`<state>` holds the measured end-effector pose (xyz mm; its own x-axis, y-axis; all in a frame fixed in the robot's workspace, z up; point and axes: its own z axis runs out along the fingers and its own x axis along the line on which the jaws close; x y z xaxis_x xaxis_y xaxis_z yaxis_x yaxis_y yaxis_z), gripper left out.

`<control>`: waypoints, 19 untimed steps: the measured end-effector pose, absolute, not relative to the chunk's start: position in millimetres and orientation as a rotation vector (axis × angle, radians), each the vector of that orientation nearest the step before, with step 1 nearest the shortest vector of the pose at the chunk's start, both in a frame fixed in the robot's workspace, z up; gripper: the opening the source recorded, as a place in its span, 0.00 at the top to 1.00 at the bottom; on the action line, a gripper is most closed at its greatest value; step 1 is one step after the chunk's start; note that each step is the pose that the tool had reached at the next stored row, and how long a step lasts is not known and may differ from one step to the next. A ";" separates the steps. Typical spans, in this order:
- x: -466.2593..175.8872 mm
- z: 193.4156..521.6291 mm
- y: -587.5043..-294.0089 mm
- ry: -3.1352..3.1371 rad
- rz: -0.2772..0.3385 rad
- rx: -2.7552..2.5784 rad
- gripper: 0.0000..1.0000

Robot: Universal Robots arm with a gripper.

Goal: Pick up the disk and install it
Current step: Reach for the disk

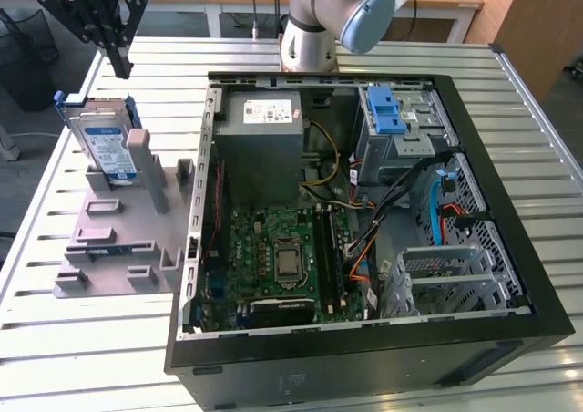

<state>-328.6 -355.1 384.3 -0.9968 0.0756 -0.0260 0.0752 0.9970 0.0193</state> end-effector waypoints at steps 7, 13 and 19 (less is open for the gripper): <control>-337.2 383.5 -353.8 3.112 0.029 0.117 0.89; -343.6 383.0 -352.3 3.112 0.028 0.117 0.89; -344.3 382.9 -352.2 3.113 0.028 0.117 0.89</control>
